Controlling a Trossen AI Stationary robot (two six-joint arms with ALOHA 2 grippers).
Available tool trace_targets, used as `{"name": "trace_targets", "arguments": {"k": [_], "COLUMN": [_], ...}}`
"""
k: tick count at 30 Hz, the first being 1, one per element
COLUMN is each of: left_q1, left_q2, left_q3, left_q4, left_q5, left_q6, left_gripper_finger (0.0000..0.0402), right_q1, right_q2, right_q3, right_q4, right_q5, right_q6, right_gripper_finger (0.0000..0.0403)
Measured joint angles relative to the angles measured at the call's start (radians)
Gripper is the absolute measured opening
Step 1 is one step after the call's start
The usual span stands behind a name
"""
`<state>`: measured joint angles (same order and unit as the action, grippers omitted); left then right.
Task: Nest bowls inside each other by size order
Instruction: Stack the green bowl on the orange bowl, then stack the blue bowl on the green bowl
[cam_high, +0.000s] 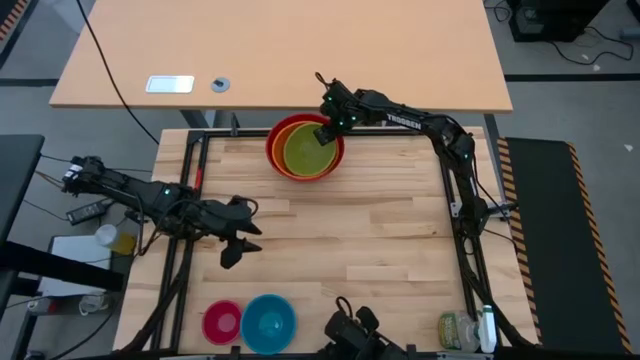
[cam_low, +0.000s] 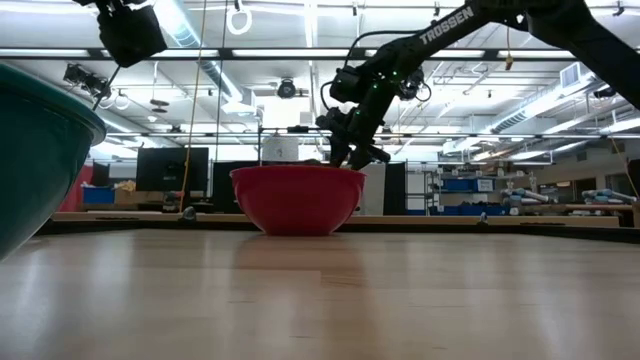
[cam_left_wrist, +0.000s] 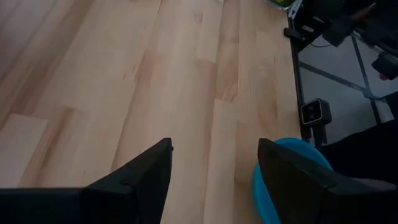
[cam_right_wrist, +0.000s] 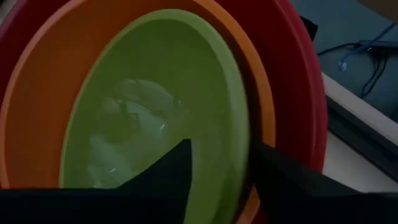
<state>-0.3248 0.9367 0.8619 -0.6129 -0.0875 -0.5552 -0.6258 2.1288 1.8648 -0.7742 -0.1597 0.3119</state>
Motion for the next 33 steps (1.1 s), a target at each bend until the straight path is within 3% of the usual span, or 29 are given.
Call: {"name": "trace_targets", "arguments": {"k": [3, 6, 12, 22, 28, 33], "left_q1": [0.000, 0.000, 0.000, 0.008, -0.047, -0.108], "left_q2": [0.000, 0.000, 0.000, 0.025, 0.148, 0.295], "left_q3": [0.000, 0.000, 0.000, -0.070, -0.063, -0.008], "left_q4": [0.003, 0.003, -0.012, -0.046, -0.003, 0.037], "left_q5": [0.000, 0.014, 0.085, 0.194, 0.283, 0.282], "left_q6": [-0.008, -0.031, -0.047, -0.167, -0.249, -0.286], "left_gripper_finger": [0.0240, 0.0240, 0.0235, 0.0203, 0.0199, 0.0198], "right_q1": [-0.005, -0.007, -0.010, 0.090, 0.209, 0.262], "right_q2": [-0.002, -0.026, -0.112, -0.234, -0.285, -0.327], "right_q3": [0.000, 0.000, 0.001, 0.001, 0.001, 0.001], "right_q4": [-0.016, -0.043, -0.048, -0.052, -0.029, -0.035], "right_q5": [0.005, 0.076, 0.199, 0.132, 0.146, 0.123], "right_q6": [0.001, 0.000, -0.001, 0.007, -0.031, -0.057], "right_gripper_finger": [0.0213, 0.0236, 0.0243, 0.0242, 0.0242, 0.0242]}}
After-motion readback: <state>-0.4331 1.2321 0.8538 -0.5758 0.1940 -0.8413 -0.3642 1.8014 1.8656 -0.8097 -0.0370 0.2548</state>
